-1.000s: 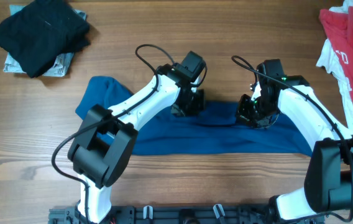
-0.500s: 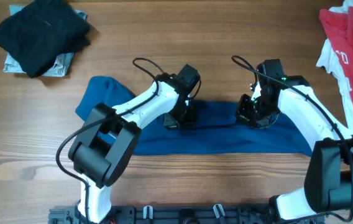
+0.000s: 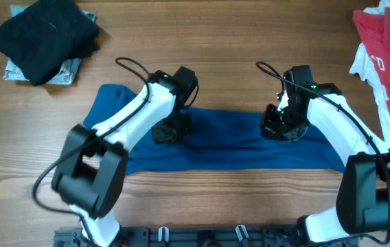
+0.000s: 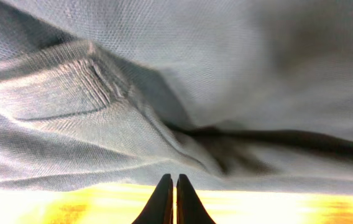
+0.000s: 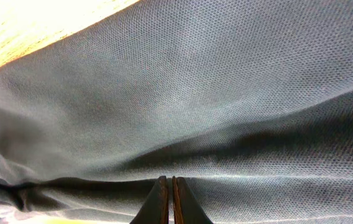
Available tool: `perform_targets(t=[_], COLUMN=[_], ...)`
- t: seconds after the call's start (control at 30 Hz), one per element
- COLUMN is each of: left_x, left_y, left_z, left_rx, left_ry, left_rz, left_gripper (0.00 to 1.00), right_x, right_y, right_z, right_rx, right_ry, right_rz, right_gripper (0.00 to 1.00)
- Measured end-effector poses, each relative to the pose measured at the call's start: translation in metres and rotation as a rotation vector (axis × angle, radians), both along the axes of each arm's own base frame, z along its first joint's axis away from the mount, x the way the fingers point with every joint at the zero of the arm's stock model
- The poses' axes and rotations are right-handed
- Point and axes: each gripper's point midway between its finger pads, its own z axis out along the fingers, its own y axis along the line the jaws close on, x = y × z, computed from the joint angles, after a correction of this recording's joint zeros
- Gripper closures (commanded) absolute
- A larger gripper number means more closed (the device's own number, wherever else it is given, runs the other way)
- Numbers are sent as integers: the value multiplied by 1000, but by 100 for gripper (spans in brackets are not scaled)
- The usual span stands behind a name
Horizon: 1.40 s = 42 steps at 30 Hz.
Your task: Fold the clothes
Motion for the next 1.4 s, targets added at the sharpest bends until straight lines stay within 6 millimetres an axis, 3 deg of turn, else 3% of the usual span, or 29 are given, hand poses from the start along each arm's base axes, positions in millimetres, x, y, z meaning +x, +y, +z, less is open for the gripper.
perform_targets(t=[0.1,0.27,0.3,0.43,0.53,0.57,0.6,0.63,0.67,0.73,0.77,0.83,0.9,0.93,1.1,1.13,1.17,1.2,1.3,1.4], left_x=[4,-4,-7,-25,-25,-25,-26,-26,-28,-34,-38,-43,-44,-45,-29,-28,-22,-18,-8,4], left_y=[-13,-35,-42,-67,-65,-64,-63,-61,-59,-48,-40,-30,-26,-25,-41,-42,-49,-54,-59,-52], left_z=[19,27,38,107,125,130,135,140,147,169,184,205,199,191,123,121,103,91,68,25], left_rx=[-47,-33,-37,-155,-183,-190,-198,-205,-218,-243,-261,-297,-267,-239,-81,-76,-53,-37,-13,23], left_ry=[-86,-166,-213,-430,-486,-499,-514,-528,-544,-593,-633,-695,-677,-648,-475,-471,-444,-424,-394,-282], left_rz=[-37,-145,-178,-268,-248,-243,-240,-238,-229,-191,-170,-148,-146,-146,-177,-179,-184,-187,-183,-131], left_gripper=[96,96,95,96,96,96,96,96,88,48,45,27,29,36,51,58,86,96,96,96], right_x=[0,-10,-13,-40,-70,-79,-89,-99,-105,-120,-123,-117,-105,-103,-103,-104,-104,-103,-99,-97], right_y=[0,-6,-9,-20,-31,-33,-34,-36,-37,-40,-41,-41,-40,-39,-40,-40,-40,-39,-40,-40], right_z=[0,4,13,84,113,121,126,131,134,136,137,140,142,140,128,128,129,129,130,131], right_rx=[-1,-37,-50,-74,-110,-112,-114,-118,-120,-130,-133,-132,-126,-127,-140,-140,-140,-139,-139,-139], right_ry=[8,48,34,-142,-203,-226,-237,-246,-255,-245,-250,-279,-317,-310,-227,-225,-226,-233,-248,-257], right_rz=[-26,-69,-80,-96,-109,-112,-113,-116,-120,-115,-107,-107,-111,-110,-103,-103,-103,-103,-105,-106], right_gripper=[96,96,96,95,91,85,68,39,13,2,2,2,5,6,15,15,19,29,48,51])
